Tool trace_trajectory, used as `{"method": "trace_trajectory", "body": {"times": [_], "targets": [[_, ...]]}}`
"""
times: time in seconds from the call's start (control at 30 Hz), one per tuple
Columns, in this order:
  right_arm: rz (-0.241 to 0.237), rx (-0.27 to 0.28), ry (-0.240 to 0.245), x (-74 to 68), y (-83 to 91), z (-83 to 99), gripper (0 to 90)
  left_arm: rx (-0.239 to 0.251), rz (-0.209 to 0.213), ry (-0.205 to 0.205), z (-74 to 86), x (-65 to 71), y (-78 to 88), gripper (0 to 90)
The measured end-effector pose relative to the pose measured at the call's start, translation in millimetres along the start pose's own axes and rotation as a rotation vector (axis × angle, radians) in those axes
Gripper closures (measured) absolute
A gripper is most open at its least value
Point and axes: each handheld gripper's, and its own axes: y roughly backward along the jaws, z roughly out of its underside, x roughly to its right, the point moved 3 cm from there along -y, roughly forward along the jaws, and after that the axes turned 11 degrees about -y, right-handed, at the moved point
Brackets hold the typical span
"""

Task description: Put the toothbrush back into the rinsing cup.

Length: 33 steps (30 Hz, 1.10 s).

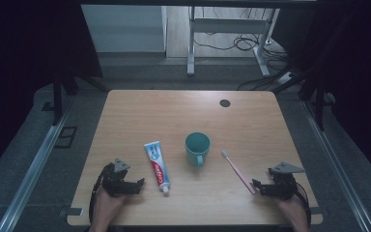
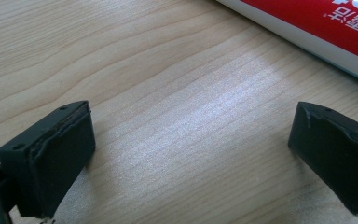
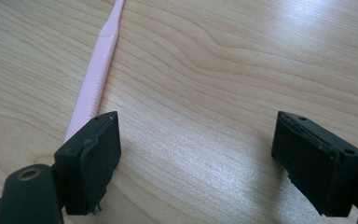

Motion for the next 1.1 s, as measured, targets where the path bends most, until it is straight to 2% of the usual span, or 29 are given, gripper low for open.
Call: {"method": "trace_trajectory", "body": {"times": [1.1], "targets": [[-0.003, 0.0, -0.008, 0.9, 0.9, 0.7, 12.9, -0.002, 0.001, -0.002, -0.5, -0.5, -0.6, 0.0]]}}
